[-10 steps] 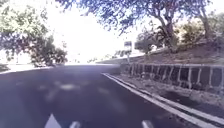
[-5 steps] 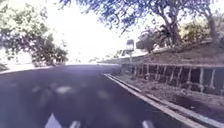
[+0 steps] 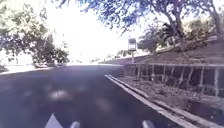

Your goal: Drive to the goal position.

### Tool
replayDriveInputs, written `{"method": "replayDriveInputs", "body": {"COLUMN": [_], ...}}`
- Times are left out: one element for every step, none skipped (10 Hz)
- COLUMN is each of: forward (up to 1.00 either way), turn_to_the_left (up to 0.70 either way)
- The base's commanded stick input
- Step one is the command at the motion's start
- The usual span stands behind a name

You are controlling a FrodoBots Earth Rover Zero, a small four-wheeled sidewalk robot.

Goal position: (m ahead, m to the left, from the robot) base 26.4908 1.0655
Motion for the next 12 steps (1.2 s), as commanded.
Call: {"method": "replayDriveInputs", "body": {"forward": [0.7,0.7,0.7,0.7,0.7,0.7,0.7,0.7,0.7,0.7,0.7,0.7], "turn_to_the_left": [0.35,0.35,0.34,0.18,0.03,0.0,0.0,0.0,0.0,0.0,0.0,0.0]}}
